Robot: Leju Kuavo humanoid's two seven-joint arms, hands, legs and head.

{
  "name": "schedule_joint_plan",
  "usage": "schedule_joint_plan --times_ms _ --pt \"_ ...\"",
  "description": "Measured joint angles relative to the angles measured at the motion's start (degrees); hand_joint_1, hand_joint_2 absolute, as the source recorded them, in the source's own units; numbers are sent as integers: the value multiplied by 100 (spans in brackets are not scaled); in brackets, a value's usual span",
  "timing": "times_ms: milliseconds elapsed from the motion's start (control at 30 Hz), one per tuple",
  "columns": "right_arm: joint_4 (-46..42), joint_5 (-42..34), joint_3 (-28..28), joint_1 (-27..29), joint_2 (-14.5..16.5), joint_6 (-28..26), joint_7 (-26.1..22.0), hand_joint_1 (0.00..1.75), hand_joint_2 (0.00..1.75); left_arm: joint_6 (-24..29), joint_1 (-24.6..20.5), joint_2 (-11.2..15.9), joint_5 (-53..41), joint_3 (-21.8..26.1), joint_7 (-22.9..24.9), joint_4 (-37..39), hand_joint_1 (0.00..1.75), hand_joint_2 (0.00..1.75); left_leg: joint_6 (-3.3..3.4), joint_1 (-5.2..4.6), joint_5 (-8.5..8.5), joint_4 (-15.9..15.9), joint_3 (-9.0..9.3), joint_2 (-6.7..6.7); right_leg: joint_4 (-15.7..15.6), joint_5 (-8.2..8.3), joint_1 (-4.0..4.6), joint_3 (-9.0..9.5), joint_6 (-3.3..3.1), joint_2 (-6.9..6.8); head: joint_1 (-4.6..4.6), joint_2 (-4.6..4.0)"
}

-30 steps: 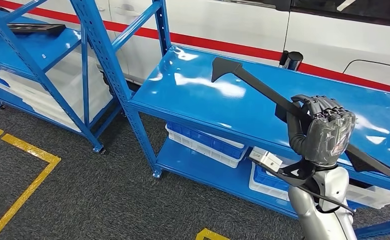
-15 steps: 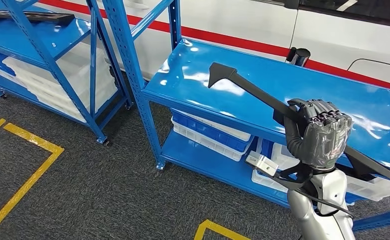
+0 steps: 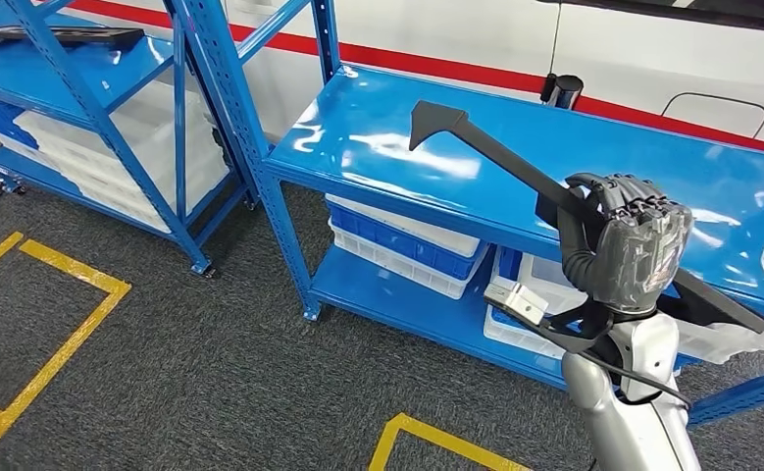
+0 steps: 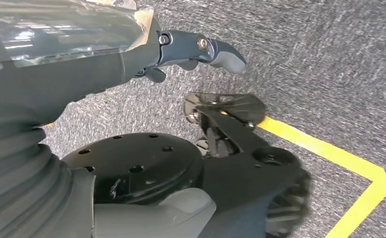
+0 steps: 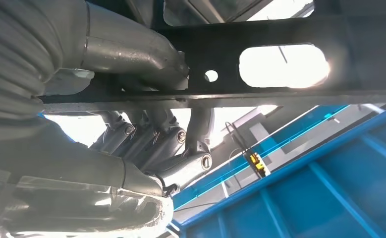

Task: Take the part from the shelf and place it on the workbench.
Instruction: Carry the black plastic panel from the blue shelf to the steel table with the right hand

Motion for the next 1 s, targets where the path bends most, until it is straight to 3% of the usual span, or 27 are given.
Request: schedule_joint_plan --times_ms 100,167,233,300,400,467,500,533,600,633,700,767,800,867,933,967,1000 --pt "51 18 31 -26 26 6 4 175 175 -5 -20 3 25 5 -46 -1 0 175 73 -12 307 -1165 819 -8 2 87 17 -77 60 1 4 0" --pt "76 38 53 -75 45 34 14 175 175 -16 -39 6 44 16 -67 -1 0 175 129 -54 337 -1540 1039 -18 4 141 18 -105 129 -2 8 0" --pt "104 62 76 -110 68 68 26 175 175 -32 -42 6 58 27 -73 0 0 175 196 -74 408 -1582 1012 -13 13 188 19 -134 201 -4 1 0" --pt "134 81 91 -118 86 85 33 175 175 -46 -43 8 73 36 -84 0 0 175 279 -59 516 -1645 954 11 174 60 23 -253 220 -3 7 0" --pt "182 108 104 -137 94 92 35 175 175 -80 -49 17 99 47 -116 0 0 175 359 -60 680 -1665 765 33 1152 -565 8 -637 150 0 55 0" --pt "217 127 111 -136 100 96 35 175 175 -101 -48 17 105 49 -141 0 0 175 353 -63 780 -1660 621 37 1719 -787 -10 -761 188 -1 62 0" --pt "232 136 115 -135 103 99 35 175 175 -110 -47 18 107 50 -152 0 0 175 338 -60 826 -1655 556 38 1698 -753 -21 -672 241 -1 67 0" --pt "245 150 118 -137 106 102 35 175 175 -120 -47 19 108 51 -162 0 0 175 317 -54 869 -1644 494 38 1478 -656 -38 -482 303 -3 68 0" --pt "258 186 127 -148 116 111 37 175 175 -151 -48 26 111 56 -176 0 0 175 258 -52 931 -1590 383 34 635 -465 -75 99 399 -11 73 0" --pt "261 203 133 -154 124 119 38 175 175 -166 -48 31 112 62 -182 0 0 175 223 -62 958 -1555 338 32 298 -432 -68 308 405 -5 68 1" --pt "269 233 146 -161 144 155 46 175 175 -192 -48 50 115 83 -192 0 0 175 167 -93 1009 -1493 276 28 23 -461 -43 436 369 11 53 1" --pt "282 285 155 -166 167 197 64 175 175 -216 -43 67 126 110 -197 0 0 175 128 -84 1041 -1456 234 23 49 -418 -59 355 290 13 40 0" --pt "288 320 157 -173 186 215 75 175 175 -228 -38 76 139 124 -197 0 0 175 105 -69 963 -1388 188 20 62 -379 -69 332 226 8 32 0" --pt "298 387 160 -191 231 238 94 175 175 -242 -33 90 162 143 -197 0 0 175 43 -43 550 -923 -5 15 67 -282 -72 247 83 0 22 0" --pt "308 421 166 -196 267 250 100 175 175 -255 -30 92 175 154 -198 0 0 175 1 -39 67 -141 -256 14 71 -192 -36 130 3 -5 15 0" --pt "315 424 169 -196 278 252 102 175 175 -260 -28 92 176 160 -198 0 0 175 1 -38 -39 135 -311 14 72 -150 -17 75 -11 -7 16 0" --pt "322 426 172 -196 288 254 104 175 175 -263 -26 92 178 167 -198 0 0 175 14 -38 -36 207 -264 13 73 -112 2 26 -14 -8 16 0"
